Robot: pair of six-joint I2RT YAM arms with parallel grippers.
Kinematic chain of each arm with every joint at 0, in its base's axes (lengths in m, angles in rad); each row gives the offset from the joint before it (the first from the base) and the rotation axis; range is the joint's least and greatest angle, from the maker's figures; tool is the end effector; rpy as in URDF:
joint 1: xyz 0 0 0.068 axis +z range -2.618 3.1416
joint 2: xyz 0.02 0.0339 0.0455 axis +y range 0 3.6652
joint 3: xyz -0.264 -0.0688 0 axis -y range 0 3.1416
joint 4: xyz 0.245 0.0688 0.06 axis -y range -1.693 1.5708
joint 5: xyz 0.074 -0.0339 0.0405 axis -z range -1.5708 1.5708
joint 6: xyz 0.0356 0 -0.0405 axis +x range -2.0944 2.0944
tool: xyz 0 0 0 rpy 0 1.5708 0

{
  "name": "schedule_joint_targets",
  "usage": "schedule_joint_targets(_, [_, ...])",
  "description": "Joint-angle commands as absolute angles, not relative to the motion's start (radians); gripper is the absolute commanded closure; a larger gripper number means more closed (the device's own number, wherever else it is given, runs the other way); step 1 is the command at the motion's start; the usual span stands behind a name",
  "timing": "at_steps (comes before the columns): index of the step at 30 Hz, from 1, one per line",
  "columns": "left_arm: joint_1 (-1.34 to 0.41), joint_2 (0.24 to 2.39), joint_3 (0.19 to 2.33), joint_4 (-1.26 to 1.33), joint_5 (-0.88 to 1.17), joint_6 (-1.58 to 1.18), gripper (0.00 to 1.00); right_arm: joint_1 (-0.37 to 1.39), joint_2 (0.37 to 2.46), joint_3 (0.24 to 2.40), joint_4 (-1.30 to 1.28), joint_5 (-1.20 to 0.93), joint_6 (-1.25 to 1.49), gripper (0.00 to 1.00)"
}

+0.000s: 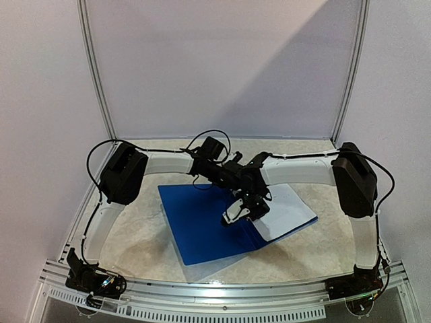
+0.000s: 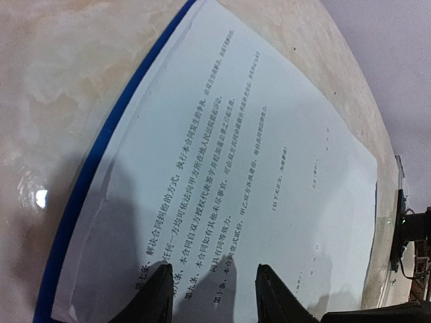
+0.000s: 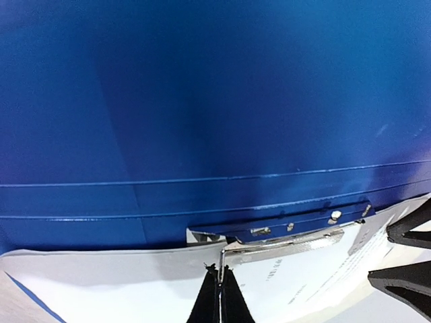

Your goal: Put the files into the folder

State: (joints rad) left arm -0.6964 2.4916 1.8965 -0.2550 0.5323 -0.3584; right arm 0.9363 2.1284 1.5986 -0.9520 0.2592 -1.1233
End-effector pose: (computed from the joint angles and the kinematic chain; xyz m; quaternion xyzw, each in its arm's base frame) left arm 0.3994 -0.3575 0.1070 0.2433 0.8744 -0.3839 0.1701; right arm 0.2510 0.3257 0.1575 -0.8462 0.5151 -0.1327 0.0319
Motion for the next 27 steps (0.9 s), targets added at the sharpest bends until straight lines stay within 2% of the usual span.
schedule_joint_targets(1, [-0.680,2.565,1.880,-0.345,0.490,-0.352,0.57,0.934,2.112,1.604,-0.951,0.172,-1.105,1.00])
schedule_joint_targets(3, [-0.680,2.565,1.881,-0.345,0.489,-0.353,0.57,0.934,2.099,1.605,-0.950,0.169,-1.095,0.97])
schedule_joint_targets(6, [-0.680,2.561,1.883,-0.344,0.489,-0.353,0.57,0.934,2.095,1.602,-0.945,0.187,-1.074,0.85])
schedule_joint_targets(10, [-0.679,2.558,1.889,-0.350,0.487,-0.353,0.57,0.934,2.078,1.583,-0.936,0.177,-1.059,0.84])
schedule_joint_targets(16, [-0.678,2.563,1.891,-0.356,0.486,-0.353,0.57,0.933,2.072,1.578,-0.930,0.174,-1.056,0.87])
schedule_joint_targets(19, [-0.678,2.562,1.890,-0.355,0.486,-0.353,0.57,0.933,2.068,1.577,-0.936,0.166,-1.066,1.00])
schedule_joint_targets(27, [-0.678,2.566,1.891,-0.353,0.489,-0.350,0.57,0.934,2.056,1.462,-0.904,0.255,-1.162,1.00])
